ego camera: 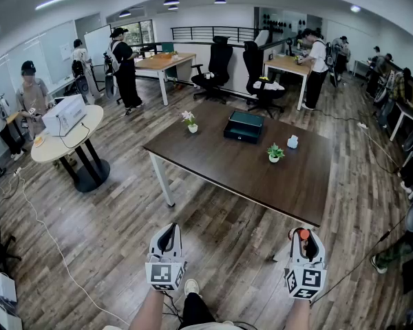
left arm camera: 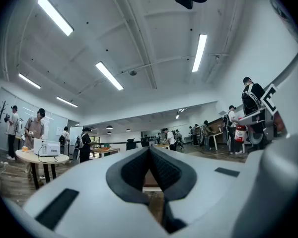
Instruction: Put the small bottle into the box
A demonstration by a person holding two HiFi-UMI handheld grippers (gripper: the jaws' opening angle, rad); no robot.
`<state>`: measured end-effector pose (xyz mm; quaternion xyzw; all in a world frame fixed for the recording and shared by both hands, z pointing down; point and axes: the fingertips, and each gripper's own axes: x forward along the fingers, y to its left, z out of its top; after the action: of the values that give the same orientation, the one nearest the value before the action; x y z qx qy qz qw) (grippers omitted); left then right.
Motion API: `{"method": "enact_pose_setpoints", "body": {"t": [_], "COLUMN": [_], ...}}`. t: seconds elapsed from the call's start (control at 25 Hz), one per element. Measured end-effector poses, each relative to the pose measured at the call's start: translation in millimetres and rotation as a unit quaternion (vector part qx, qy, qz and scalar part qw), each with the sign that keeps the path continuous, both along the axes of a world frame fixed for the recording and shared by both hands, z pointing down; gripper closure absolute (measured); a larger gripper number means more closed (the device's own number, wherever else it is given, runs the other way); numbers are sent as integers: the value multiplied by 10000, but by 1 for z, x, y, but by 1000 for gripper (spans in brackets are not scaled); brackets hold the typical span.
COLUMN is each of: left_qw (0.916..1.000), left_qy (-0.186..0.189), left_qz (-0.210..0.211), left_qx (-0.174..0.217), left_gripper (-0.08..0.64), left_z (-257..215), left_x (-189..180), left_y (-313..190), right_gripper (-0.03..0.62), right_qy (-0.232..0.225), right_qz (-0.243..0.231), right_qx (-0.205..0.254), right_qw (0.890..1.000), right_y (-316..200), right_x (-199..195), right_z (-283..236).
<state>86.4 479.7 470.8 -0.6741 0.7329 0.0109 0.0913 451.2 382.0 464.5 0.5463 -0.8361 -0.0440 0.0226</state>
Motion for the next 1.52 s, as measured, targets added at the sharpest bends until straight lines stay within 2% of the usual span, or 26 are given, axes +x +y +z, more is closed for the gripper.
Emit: {"method": "enact_pose_setpoints", "body": {"t": [0.52, 0.84, 1.12, 1.52], "left_qw": [10000, 9997, 9994, 9998], "left_qy": [5, 33, 190, 130], "left_qz": [32, -142, -173, -15], "left_qx": [-37, -199, -221, -116], "left_gripper": [557, 557, 558, 557], "left_z": [-5, 5, 12, 10], "left_x": [6, -20, -66, -163], "left_y": [2, -7, -35, -105], "right_gripper": [451, 451, 450, 449], "right_qy": [-153, -32, 74, 272], "right_qz": [-32, -130, -291, -653], "right_qx": [-59, -161, -281, -217], "right_qw": [9999, 9998, 9992, 9973], "right_y": [-2, -20, -58, -128], "right_x": [5, -22, -75, -201], "right_z": [5, 12, 13, 1]}}
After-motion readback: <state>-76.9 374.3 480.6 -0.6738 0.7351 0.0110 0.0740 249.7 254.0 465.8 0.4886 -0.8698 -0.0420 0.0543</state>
